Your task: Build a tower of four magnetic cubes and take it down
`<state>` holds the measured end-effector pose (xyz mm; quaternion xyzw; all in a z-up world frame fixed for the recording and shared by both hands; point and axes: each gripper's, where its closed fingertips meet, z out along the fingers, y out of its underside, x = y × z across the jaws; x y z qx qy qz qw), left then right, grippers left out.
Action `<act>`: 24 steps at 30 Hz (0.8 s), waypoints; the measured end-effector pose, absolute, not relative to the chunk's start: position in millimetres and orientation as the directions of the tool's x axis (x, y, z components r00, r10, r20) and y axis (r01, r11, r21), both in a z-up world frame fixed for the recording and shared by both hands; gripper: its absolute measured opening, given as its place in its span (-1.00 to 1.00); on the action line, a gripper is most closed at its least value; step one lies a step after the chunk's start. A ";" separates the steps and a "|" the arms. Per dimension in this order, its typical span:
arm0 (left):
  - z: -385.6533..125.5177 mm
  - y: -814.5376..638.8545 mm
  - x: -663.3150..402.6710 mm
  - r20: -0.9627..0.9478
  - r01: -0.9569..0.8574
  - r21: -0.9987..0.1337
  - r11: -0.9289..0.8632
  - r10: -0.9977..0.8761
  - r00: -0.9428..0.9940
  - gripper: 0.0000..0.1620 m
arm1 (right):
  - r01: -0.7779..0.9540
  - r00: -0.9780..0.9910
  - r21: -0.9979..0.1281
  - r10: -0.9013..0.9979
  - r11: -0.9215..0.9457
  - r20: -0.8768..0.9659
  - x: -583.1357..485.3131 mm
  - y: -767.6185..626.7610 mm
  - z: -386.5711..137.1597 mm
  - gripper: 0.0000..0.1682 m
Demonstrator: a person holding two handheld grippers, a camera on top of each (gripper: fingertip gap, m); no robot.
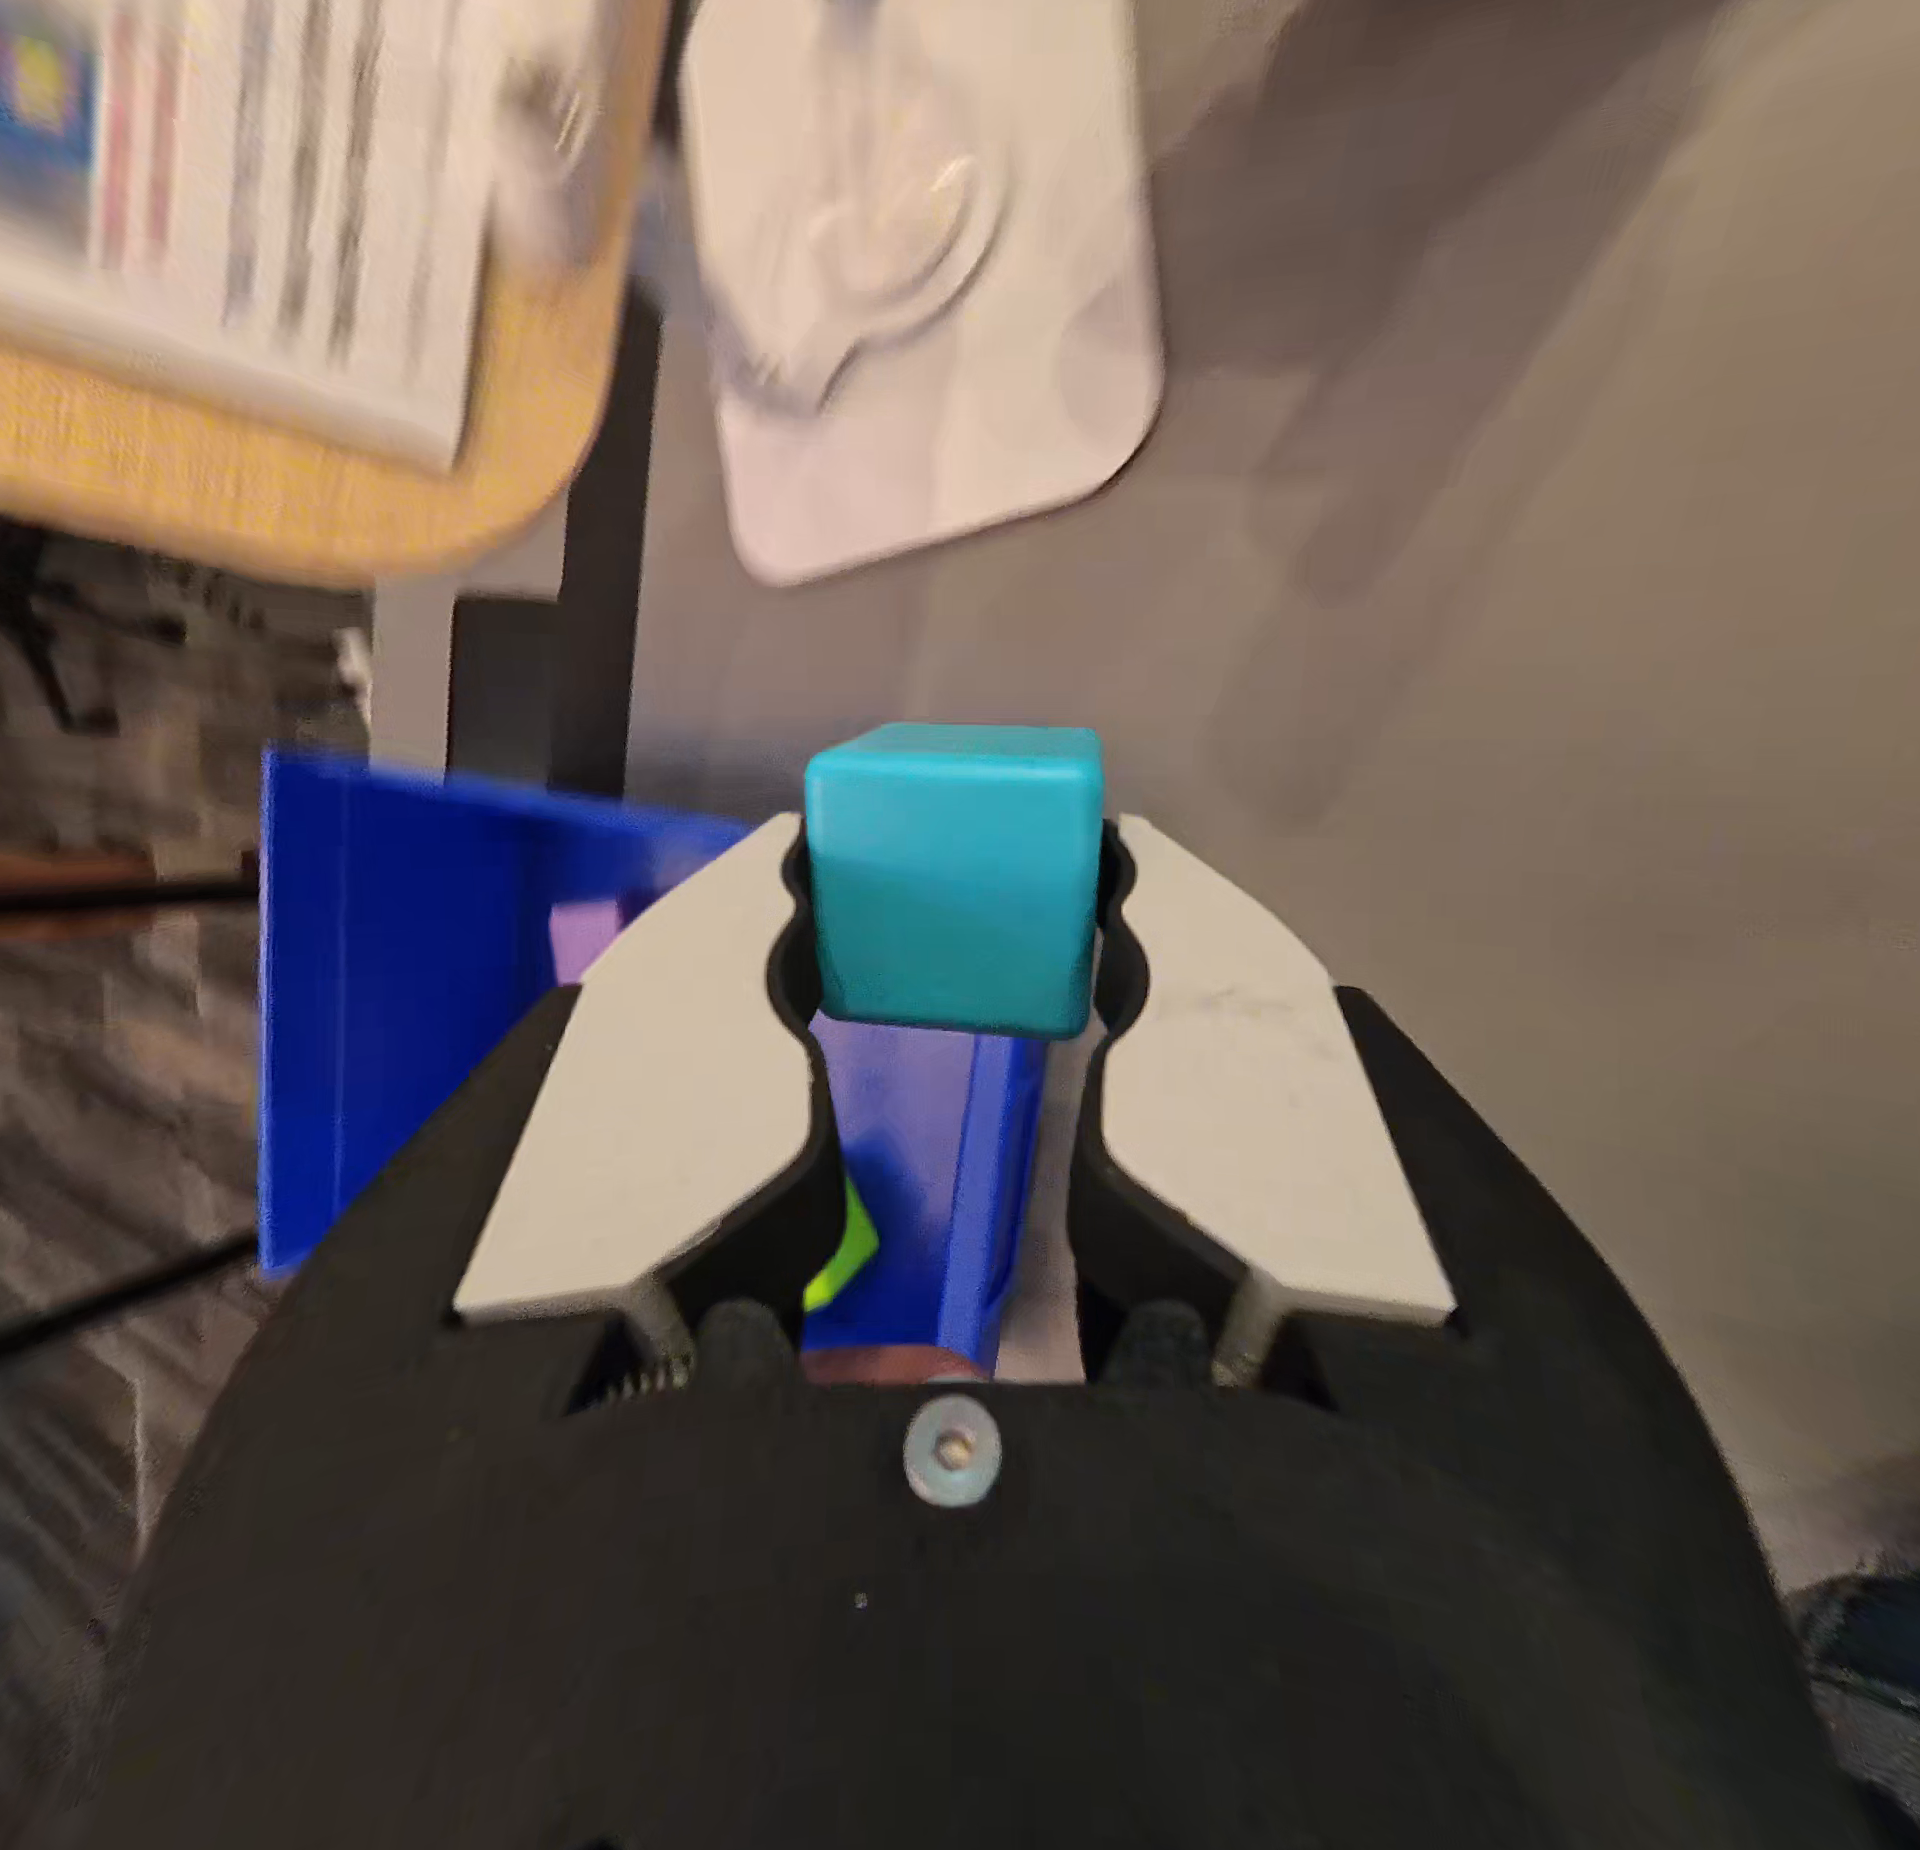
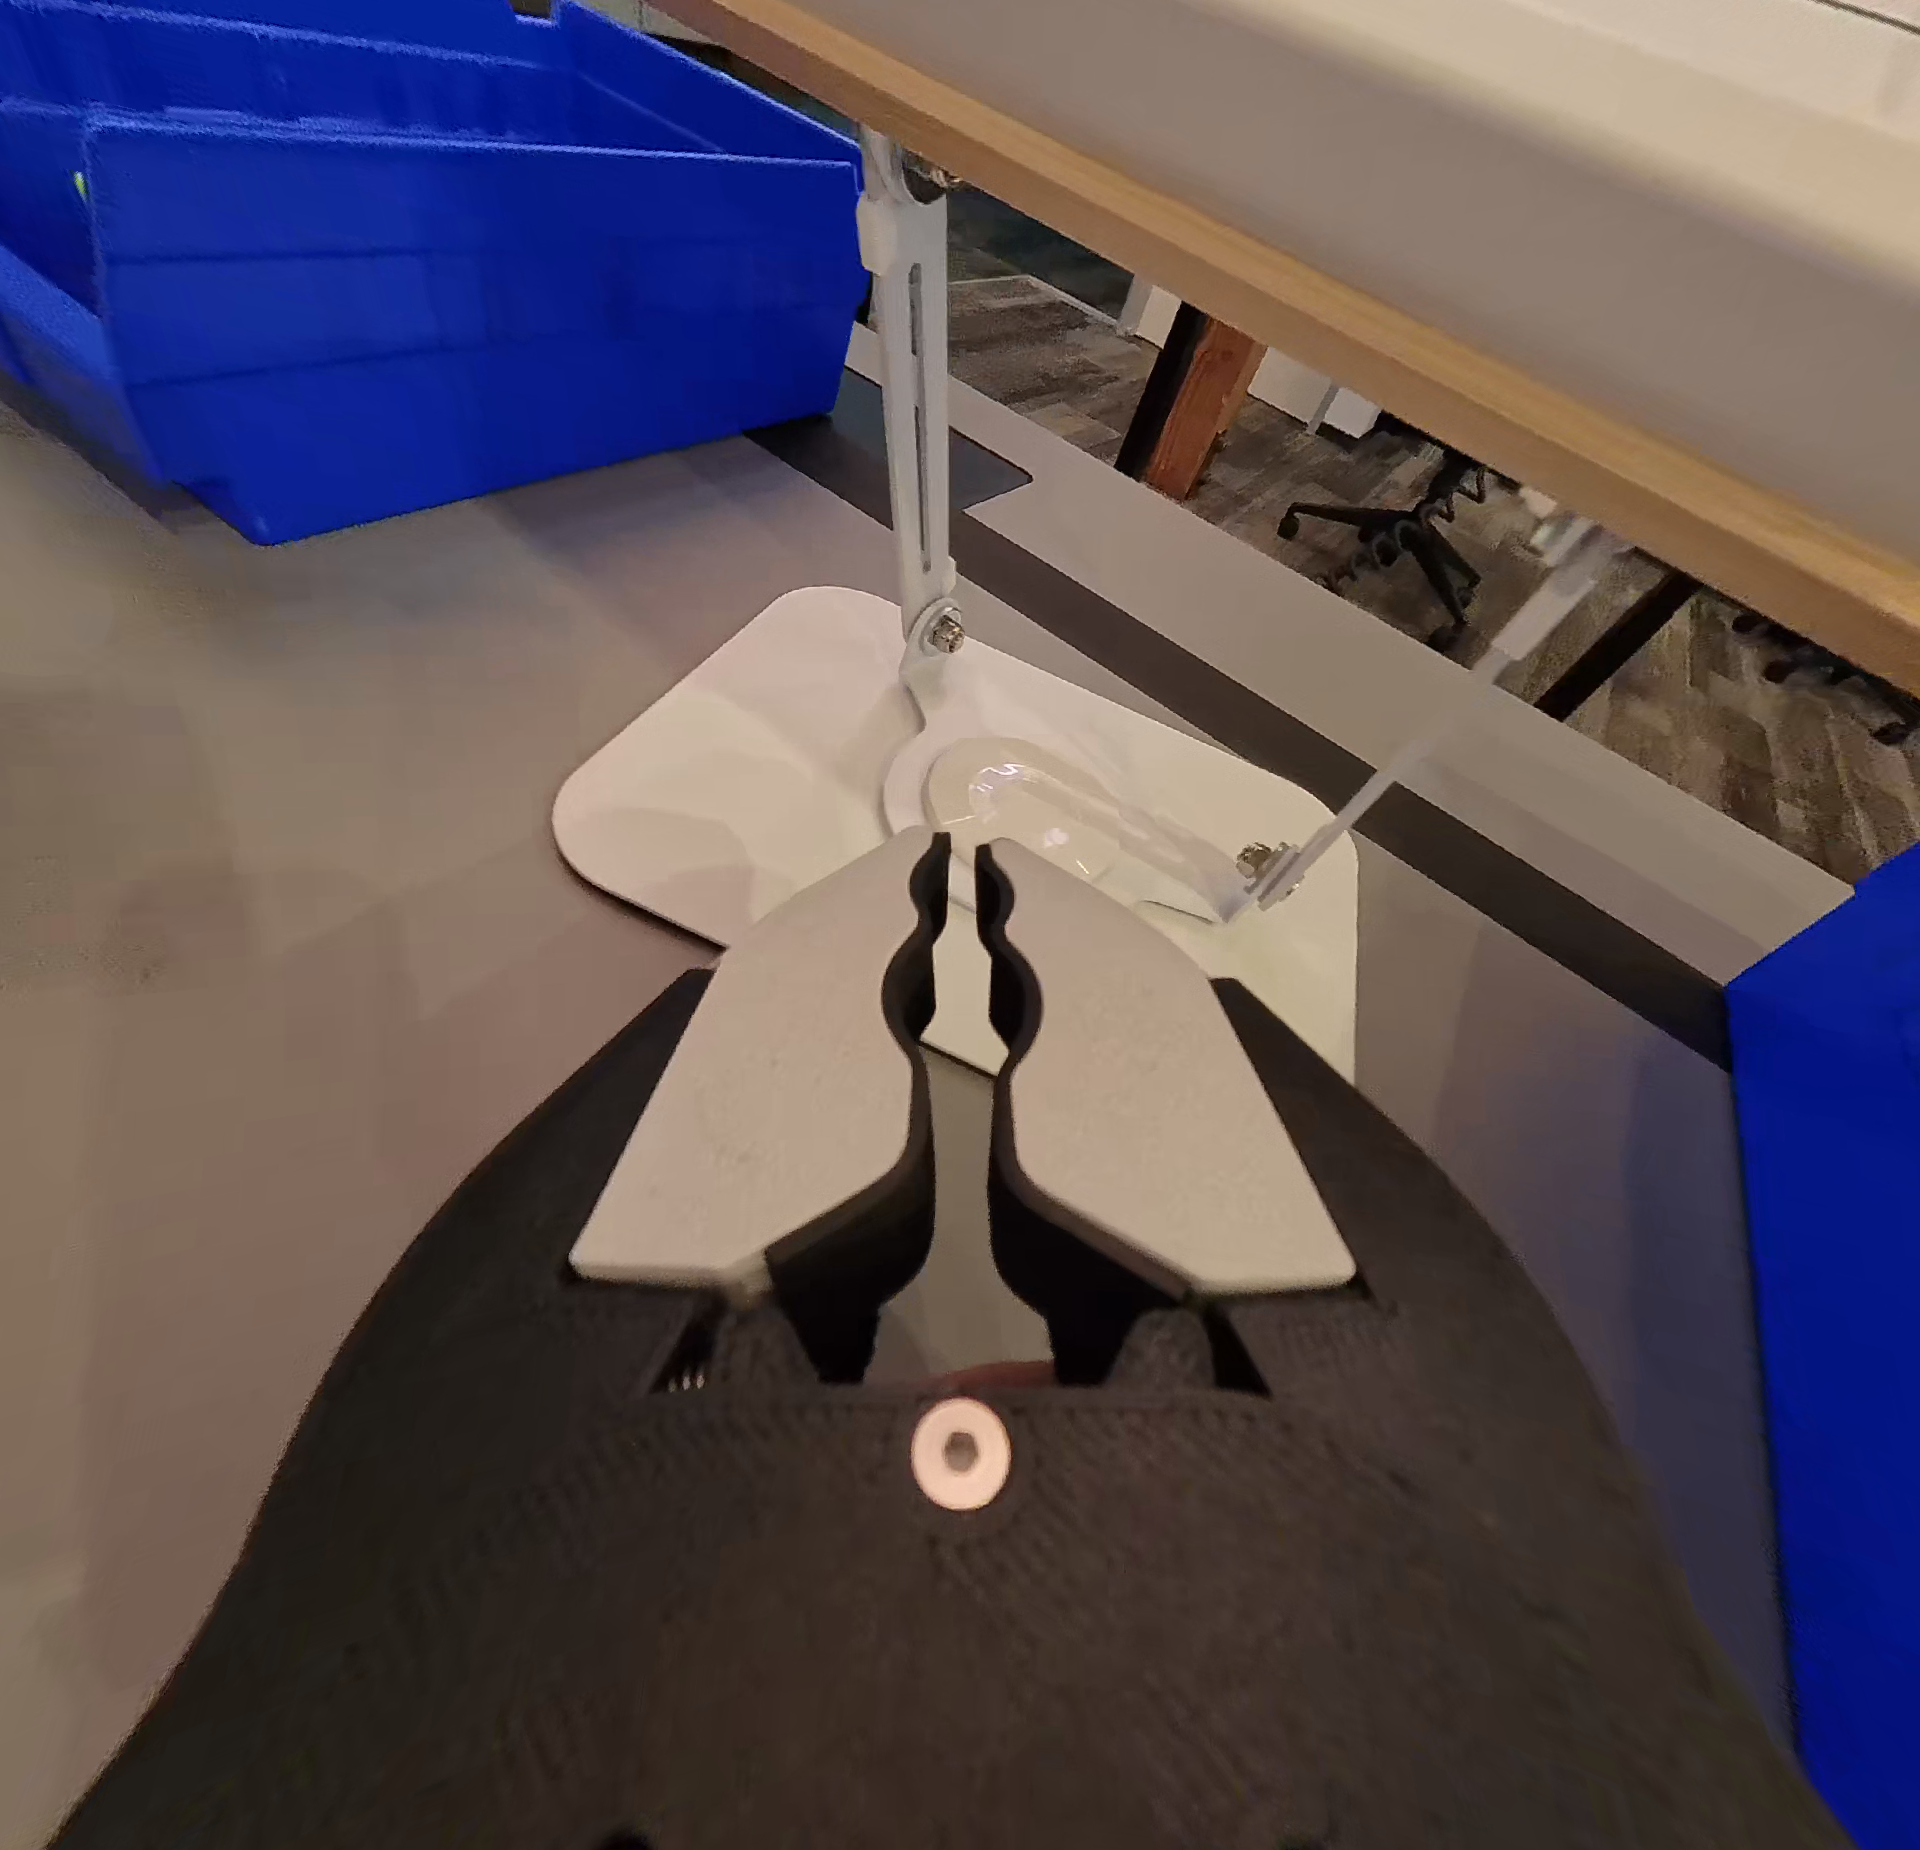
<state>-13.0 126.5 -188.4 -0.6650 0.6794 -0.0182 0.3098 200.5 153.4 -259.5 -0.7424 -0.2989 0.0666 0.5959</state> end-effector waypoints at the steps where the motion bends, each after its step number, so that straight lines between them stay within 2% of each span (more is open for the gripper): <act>1: -187.3 113.4 4.6 -0.401 -0.884 -0.435 0.172 -0.916 0.019 -0.38 | 0.371 0.808 -0.923 0.526 -0.105 0.265 203.3 154.1 -259.6 -0.95; 8: -232.3 36.7 112.3 -0.334 -0.809 -0.371 0.457 -0.878 -0.343 -0.38 | 0.367 0.813 -0.925 0.517 -0.099 0.267 228.7 161.1 -258.2 -0.95; 11: -254.7 11.4 137.3 -0.272 -0.755 -0.386 0.529 -0.848 -0.455 -0.38 | 0.368 0.810 -0.925 0.522 -0.096 0.269 233.0 161.6 -258.1 -0.95; 24: -303.7 -4.6 161.1 -0.194 -0.736 -0.370 0.566 -0.822 -0.535 -0.38 | 0.400 0.788 -0.913 0.539 -0.080 0.298 230.3 159.3 -260.3 -0.95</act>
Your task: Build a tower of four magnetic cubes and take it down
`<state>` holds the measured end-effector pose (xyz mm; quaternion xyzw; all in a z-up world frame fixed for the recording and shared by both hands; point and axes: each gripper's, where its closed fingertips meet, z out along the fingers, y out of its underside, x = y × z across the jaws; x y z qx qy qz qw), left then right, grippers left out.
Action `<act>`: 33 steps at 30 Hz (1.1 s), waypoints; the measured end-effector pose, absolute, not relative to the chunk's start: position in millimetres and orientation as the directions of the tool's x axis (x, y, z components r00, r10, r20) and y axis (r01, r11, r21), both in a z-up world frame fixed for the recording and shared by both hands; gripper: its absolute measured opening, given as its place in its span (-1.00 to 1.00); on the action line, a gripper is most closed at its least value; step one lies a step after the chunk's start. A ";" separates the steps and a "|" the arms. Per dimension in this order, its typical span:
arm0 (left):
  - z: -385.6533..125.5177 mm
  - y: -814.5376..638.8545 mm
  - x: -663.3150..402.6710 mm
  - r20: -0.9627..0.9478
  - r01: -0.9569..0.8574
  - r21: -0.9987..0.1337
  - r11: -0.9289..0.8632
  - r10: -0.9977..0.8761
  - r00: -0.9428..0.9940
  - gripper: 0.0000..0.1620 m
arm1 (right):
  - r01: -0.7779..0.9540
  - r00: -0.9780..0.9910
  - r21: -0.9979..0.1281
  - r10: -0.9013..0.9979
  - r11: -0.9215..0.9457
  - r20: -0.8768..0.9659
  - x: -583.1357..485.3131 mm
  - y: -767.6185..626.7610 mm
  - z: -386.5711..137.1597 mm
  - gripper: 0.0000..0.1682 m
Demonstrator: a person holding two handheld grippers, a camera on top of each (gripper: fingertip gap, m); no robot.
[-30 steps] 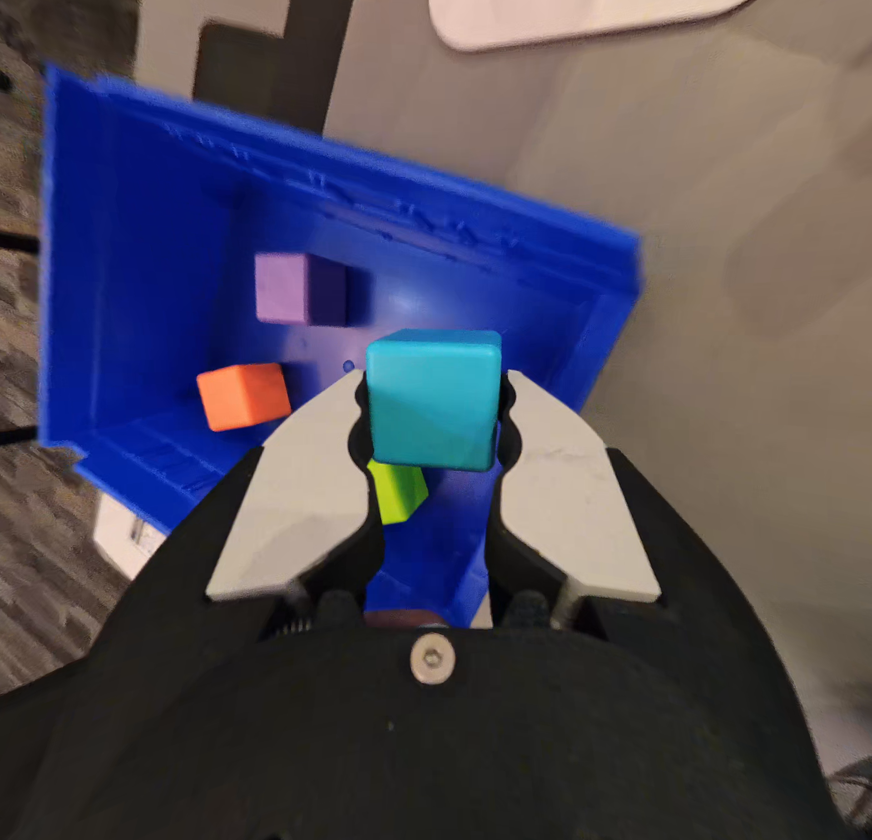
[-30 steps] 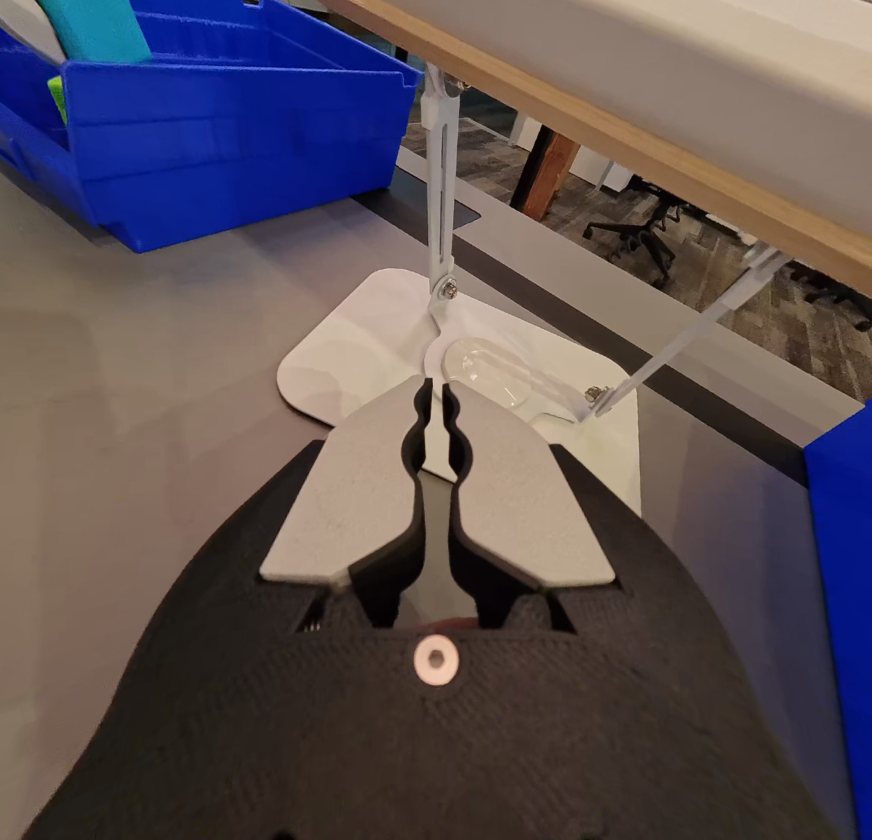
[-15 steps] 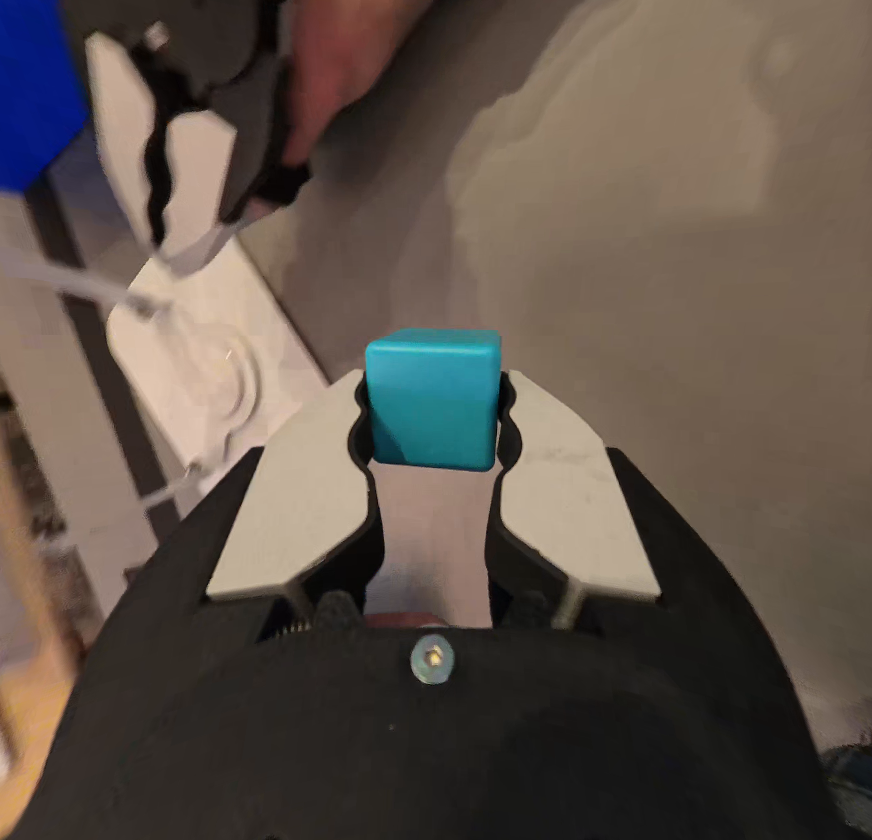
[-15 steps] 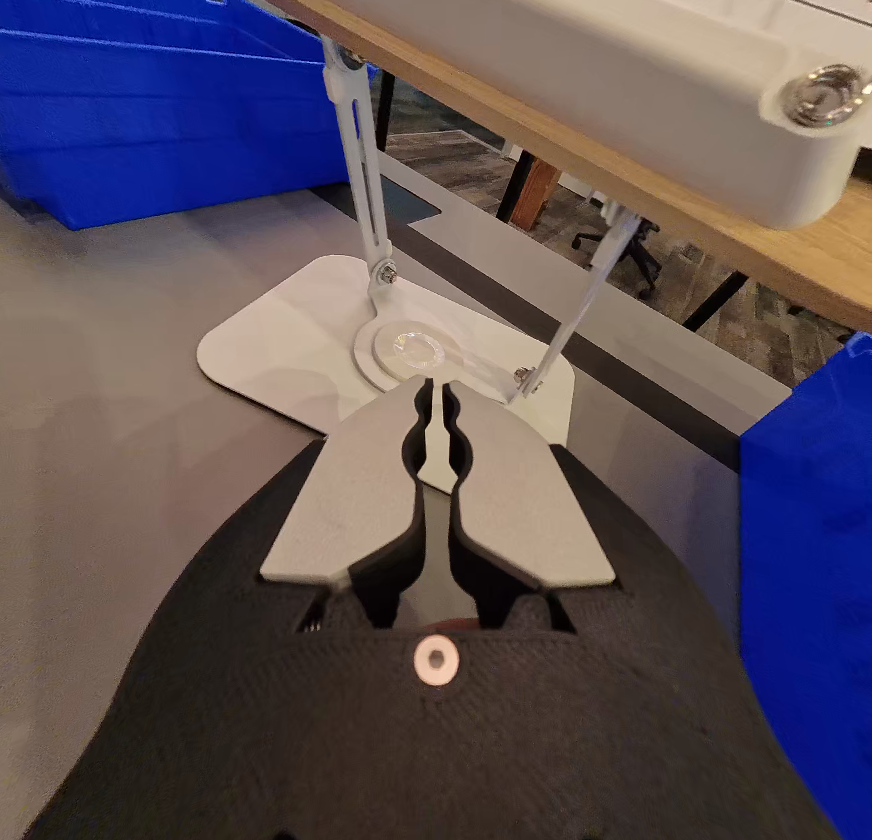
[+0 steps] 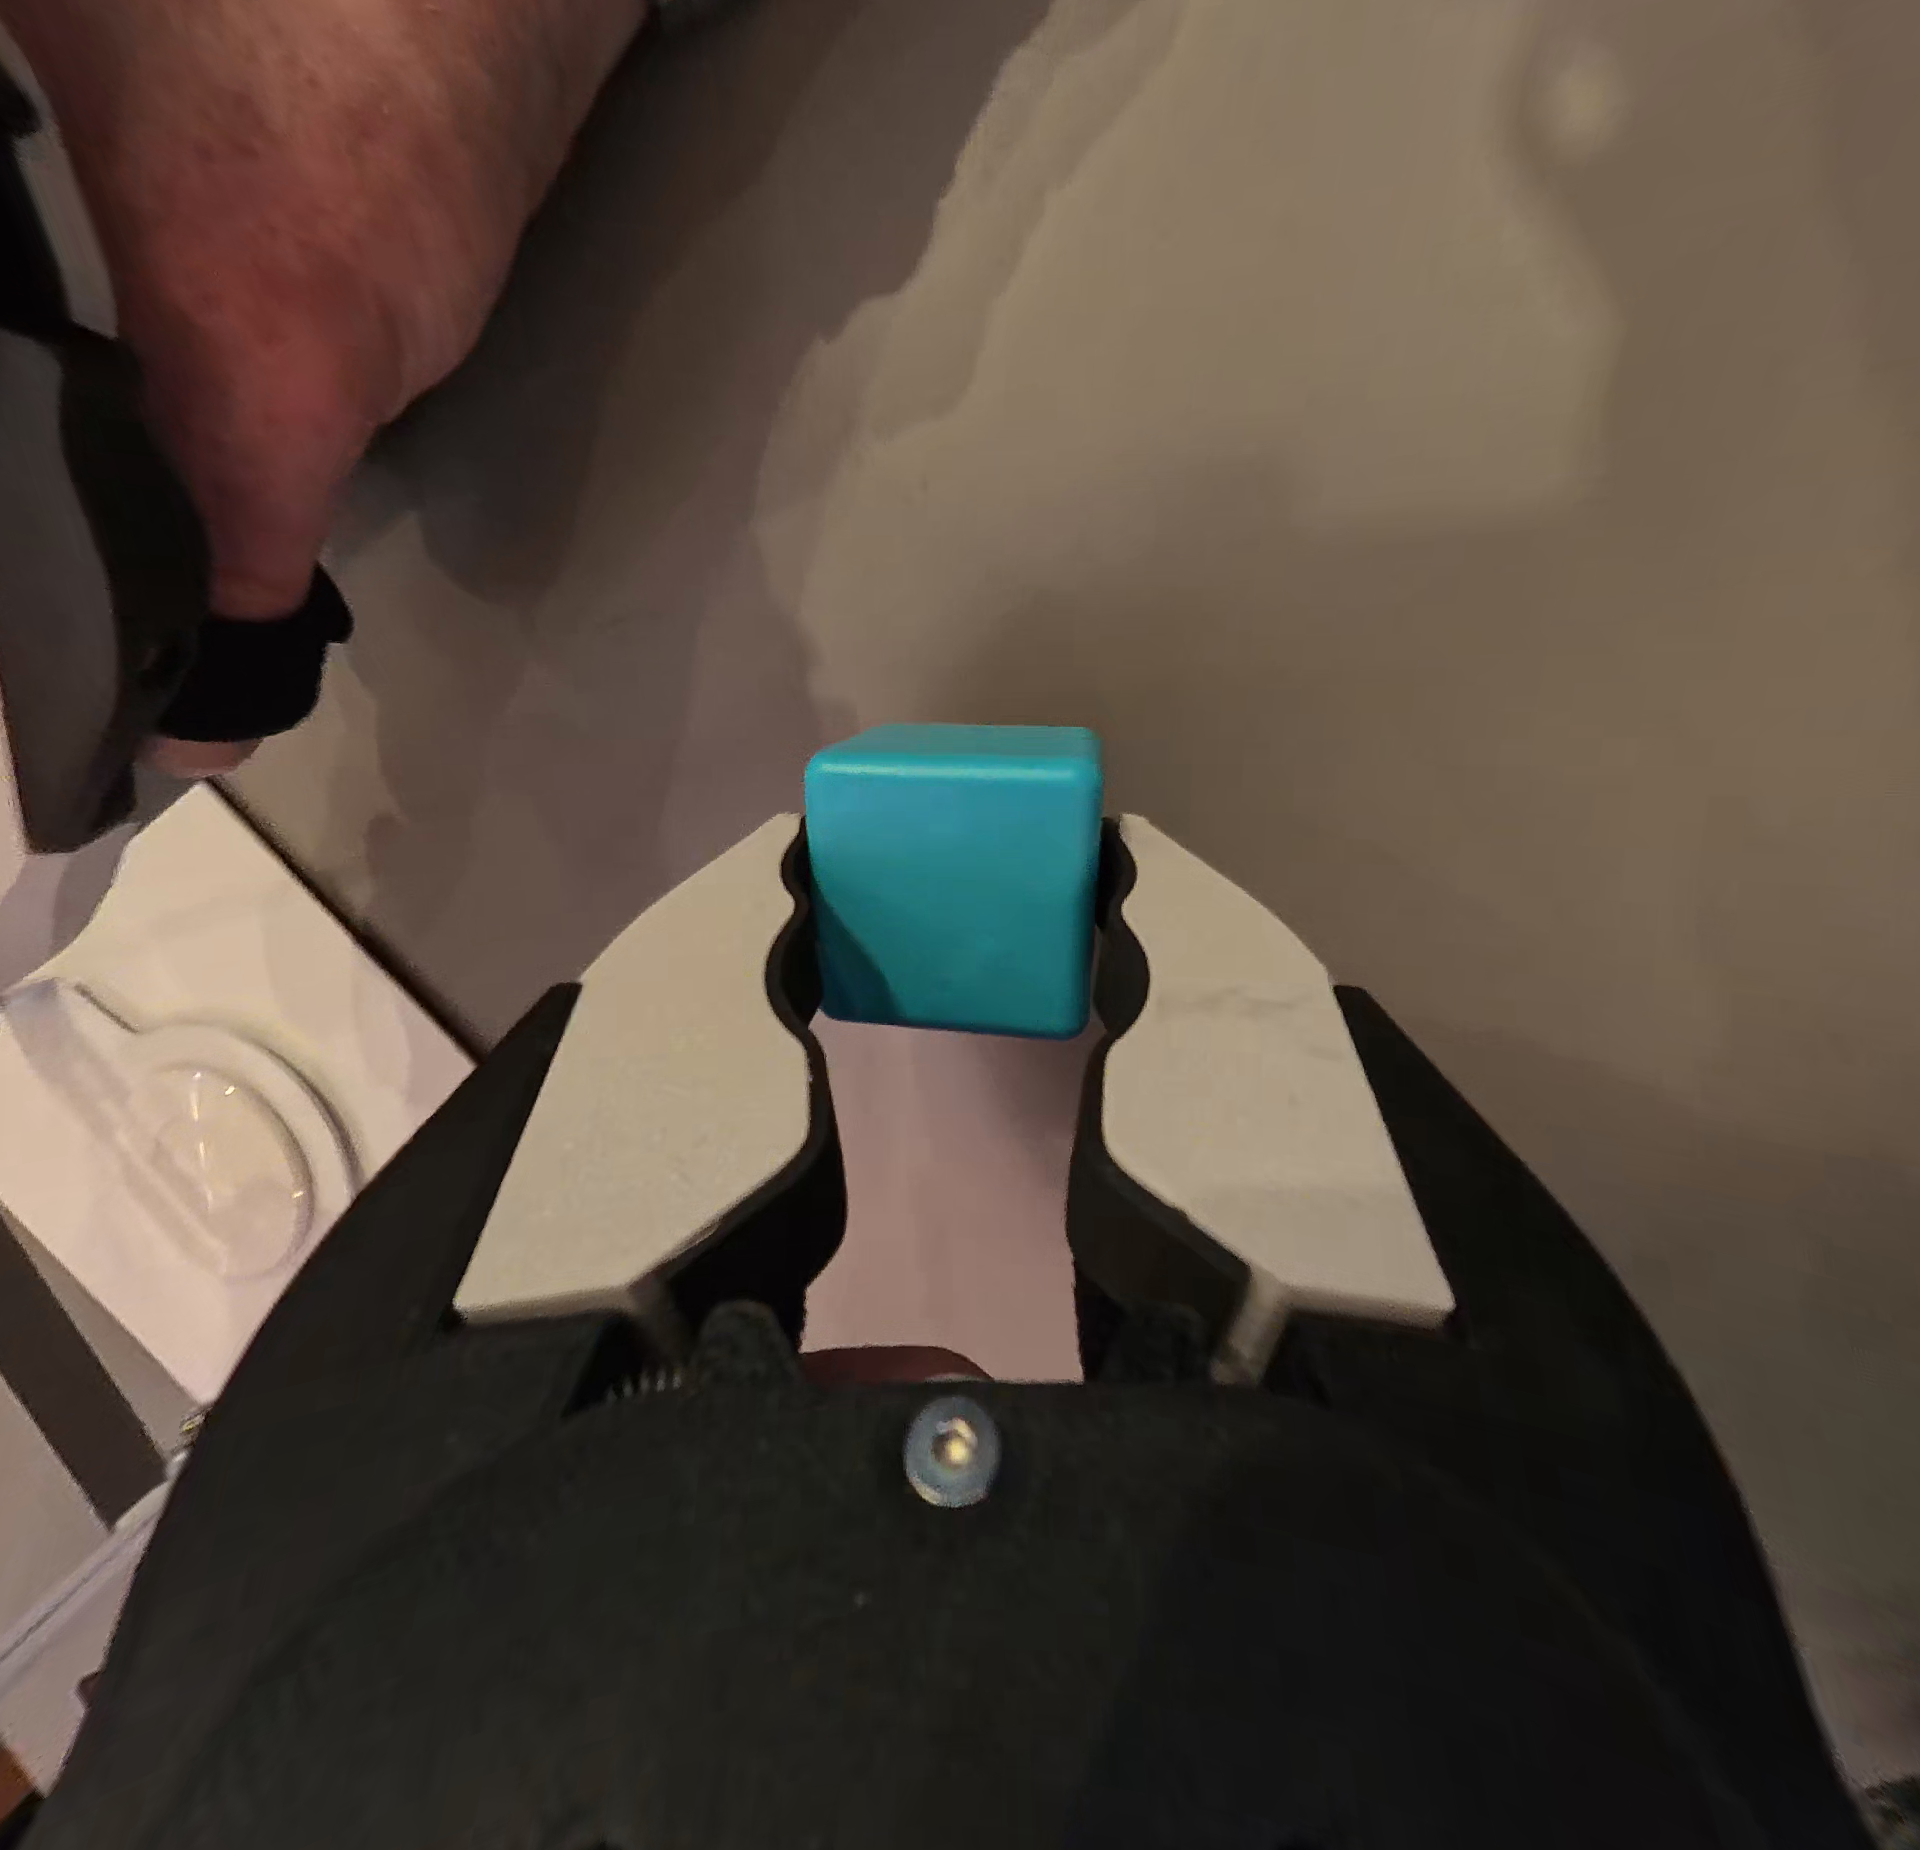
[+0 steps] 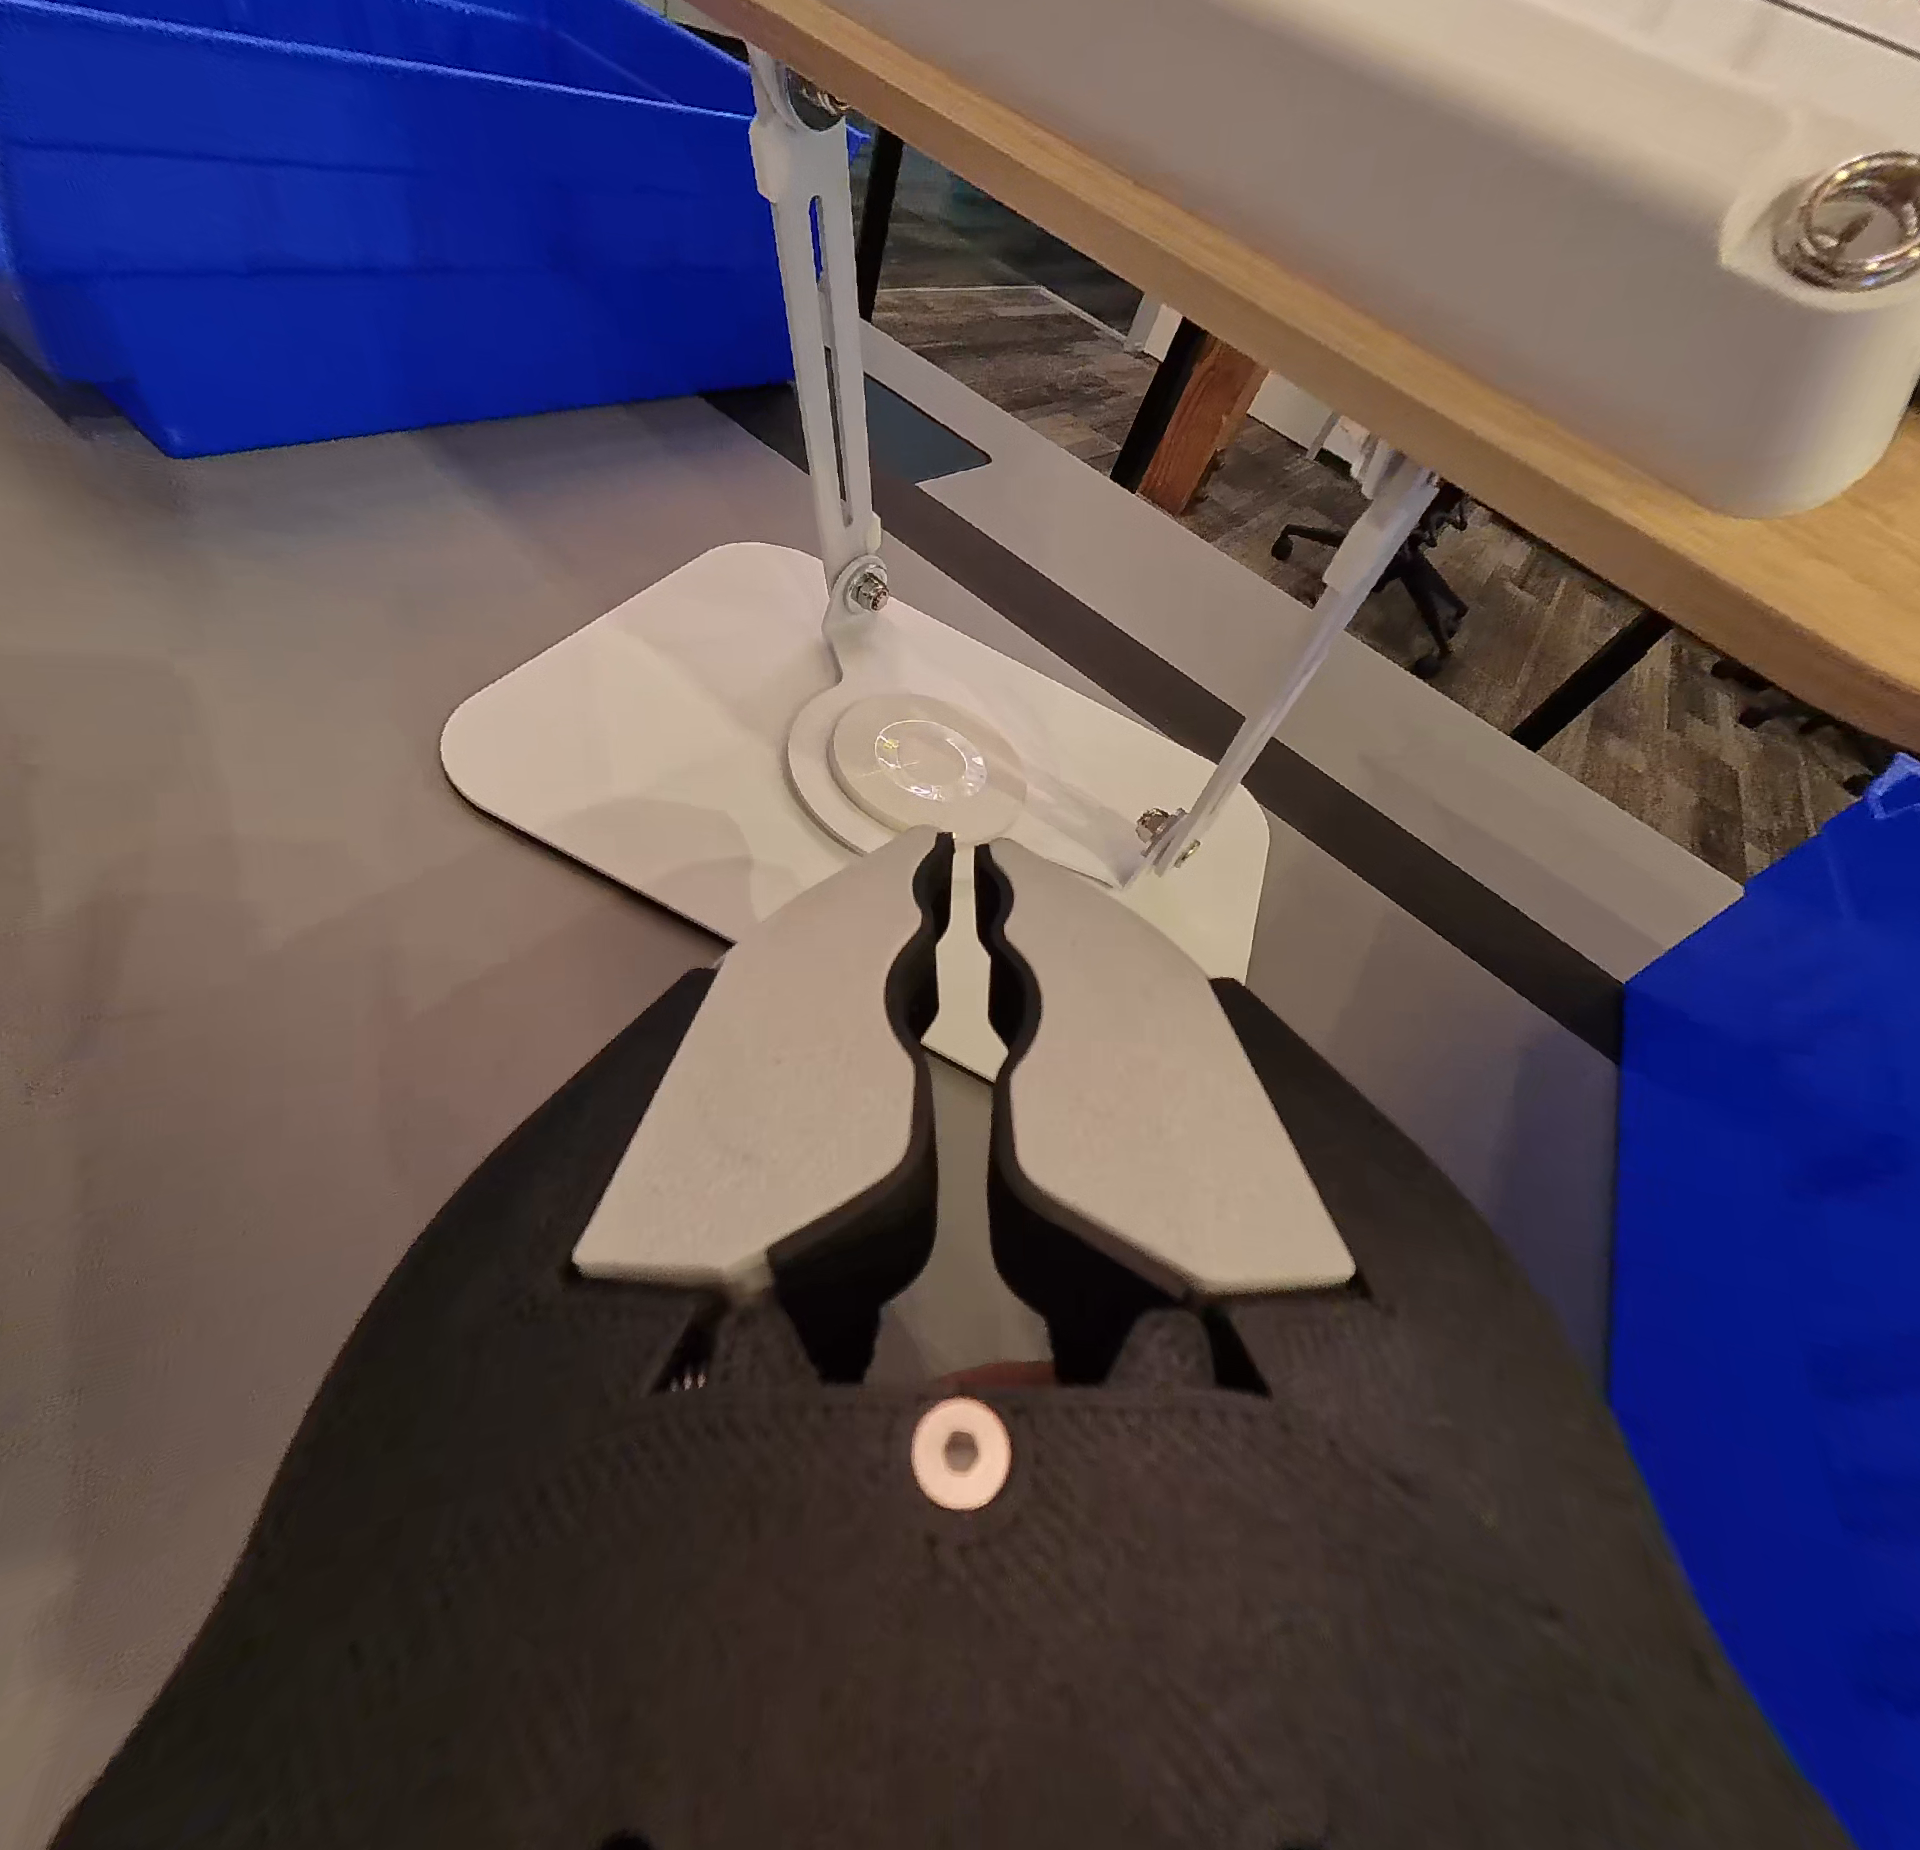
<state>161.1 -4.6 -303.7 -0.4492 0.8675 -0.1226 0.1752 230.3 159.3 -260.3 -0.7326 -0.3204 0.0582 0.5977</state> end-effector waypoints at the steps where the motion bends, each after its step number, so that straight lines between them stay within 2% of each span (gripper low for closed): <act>1: -305.9 -5.6 160.8 -0.187 -0.735 -0.368 0.569 -0.820 -0.540 -0.38 | 0.401 0.787 -0.913 0.539 -0.080 0.299 230.2 159.3 -260.4 -0.95; 17: -323.6 -9.4 158.9 -0.159 -0.745 -0.312 0.590 -0.805 -0.571 -0.38 | 0.422 0.776 -0.903 0.545 -0.078 0.316 227.9 159.0 -262.7 -0.95; 23: -325.3 -10.7 161.9 -0.145 -0.745 -0.344 0.571 -0.817 -0.558 -0.38 | 0.428 0.773 -0.900 0.548 -0.077 0.320 227.1 158.7 -263.2 -0.95; 26: -327.6 -9.3 162.4 -0.146 -0.759 -0.331 0.561 -0.825 -0.546 -0.23 | 0.429 0.772 -0.900 0.548 -0.077 0.321 226.9 158.7 -263.4 -0.95; 33: -315.4 -6.9 160.1 -0.148 -0.763 -0.356 0.539 -0.839 -0.523 -0.11 | 0.427 0.772 -0.901 0.549 -0.078 0.319 227.1 158.4 -263.2 -0.95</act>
